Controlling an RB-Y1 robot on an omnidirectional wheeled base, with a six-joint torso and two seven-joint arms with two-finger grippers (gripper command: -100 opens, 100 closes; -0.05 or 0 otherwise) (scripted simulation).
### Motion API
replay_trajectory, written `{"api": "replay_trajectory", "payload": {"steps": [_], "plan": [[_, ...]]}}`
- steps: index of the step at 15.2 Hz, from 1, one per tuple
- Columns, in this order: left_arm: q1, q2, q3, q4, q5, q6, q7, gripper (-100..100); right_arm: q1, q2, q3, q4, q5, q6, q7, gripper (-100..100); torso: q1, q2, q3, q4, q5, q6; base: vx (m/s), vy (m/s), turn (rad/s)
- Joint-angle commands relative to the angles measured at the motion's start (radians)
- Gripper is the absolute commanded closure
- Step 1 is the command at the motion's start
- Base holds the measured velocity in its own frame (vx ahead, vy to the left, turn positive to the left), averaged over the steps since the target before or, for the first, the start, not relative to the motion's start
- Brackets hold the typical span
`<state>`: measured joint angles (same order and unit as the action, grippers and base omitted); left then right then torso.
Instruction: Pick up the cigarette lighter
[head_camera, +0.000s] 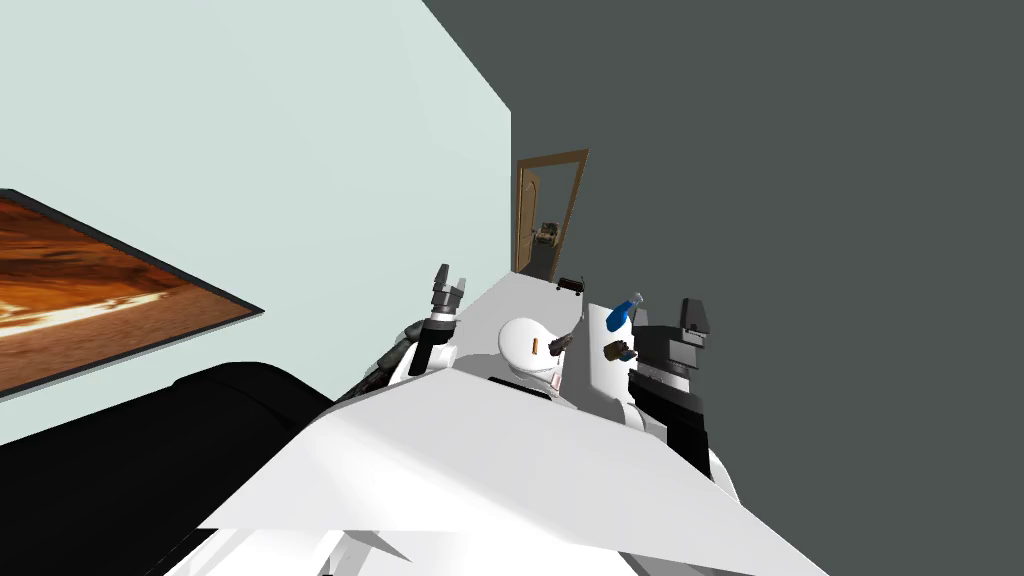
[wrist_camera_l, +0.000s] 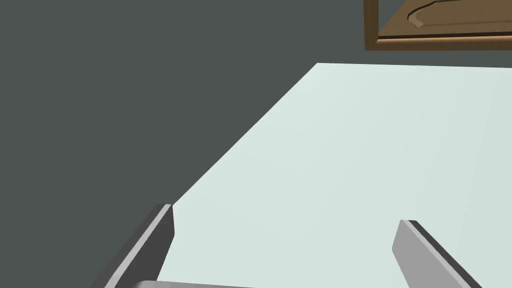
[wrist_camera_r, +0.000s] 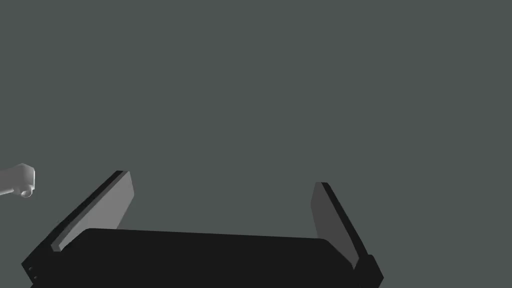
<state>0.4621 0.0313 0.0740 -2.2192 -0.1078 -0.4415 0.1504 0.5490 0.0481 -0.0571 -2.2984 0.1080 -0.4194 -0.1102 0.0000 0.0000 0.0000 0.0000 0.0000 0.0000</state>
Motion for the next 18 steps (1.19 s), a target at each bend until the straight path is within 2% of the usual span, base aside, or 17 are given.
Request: {"api": "replay_trajectory", "payload": {"steps": [1,2,3,4,10,11,12,15,16,18], "plan": [[0.000,0.000,0.000,0.000,0.000,0.000,0.000,0,0.001,-0.050,0.002,0.004,0.001,0.001,0.000,-100,0.000,0.000,0.000,0.000,0.000,0.000,0.000,0.000,0.000],[0.000,0.000,0.000,0.000,0.000,0.000,0.000,0,0.001,-0.053,0.002,0.004,0.001,0.001,0.000,-100,0.000,0.000,0.000,0.000,0.000,0.000,0.007,0.007,0.012],[0.000,0.000,0.000,0.000,0.000,0.000,0.000,0,0.001,-0.086,0.004,0.009,0.002,0.002,-0.001,-100,0.000,0.000,0.000,0.000,0.000,0.000,0.011,0.010,0.014],[0.000,0.000,0.000,0.000,0.000,0.000,0.000,0,0.001,-0.093,0.004,0.009,0.002,0.002,-0.001,-100,0.000,-0.001,0.000,0.000,0.000,0.000,0.011,0.011,0.011],[0.000,0.000,0.000,0.000,0.000,0.000,0.000,0,0.004,-0.232,0.015,0.031,0.008,0.005,-0.003,-100,0.001,-0.001,-0.001,0.000,0.000,0.000,0.015,0.017,0.020],[0.000,0.000,0.000,0.000,0.000,0.000,0.000,0,0.004,-0.234,0.015,0.031,0.008,0.005,-0.003,-100,0.001,-0.001,-0.001,0.000,0.000,0.000,0.013,0.015,0.004],[0.000,0.000,0.000,0.000,0.000,0.000,0.000,0,0.006,-0.270,0.020,0.041,0.011,0.007,-0.004,-100,0.001,-0.001,-0.001,0.000,0.000,0.000,0.016,0.014,0.018],[0.000,0.000,0.000,0.000,0.000,0.000,0.000,0,0.008,-0.335,0.025,0.051,0.014,0.008,-0.005,-100,0.001,-0.001,-0.001,0.000,0.000,0.000,0.019,0.017,0.028],[0.000,0.000,0.000,0.000,0.000,0.000,0.000,0,0.008,-0.339,0.025,0.051,0.014,0.008,-0.005,-100,0.001,-0.002,-0.001,0.000,0.000,0.000,0.015,0.014,0.009],[0.000,0.000,0.000,0.000,0.000,0.000,0.000,0,0.009,-0.395,0.031,0.063,0.017,0.010,-0.007,-100,0.001,-0.001,-0.001,0.000,0.000,0.000,0.018,0.020,0.024]]}}
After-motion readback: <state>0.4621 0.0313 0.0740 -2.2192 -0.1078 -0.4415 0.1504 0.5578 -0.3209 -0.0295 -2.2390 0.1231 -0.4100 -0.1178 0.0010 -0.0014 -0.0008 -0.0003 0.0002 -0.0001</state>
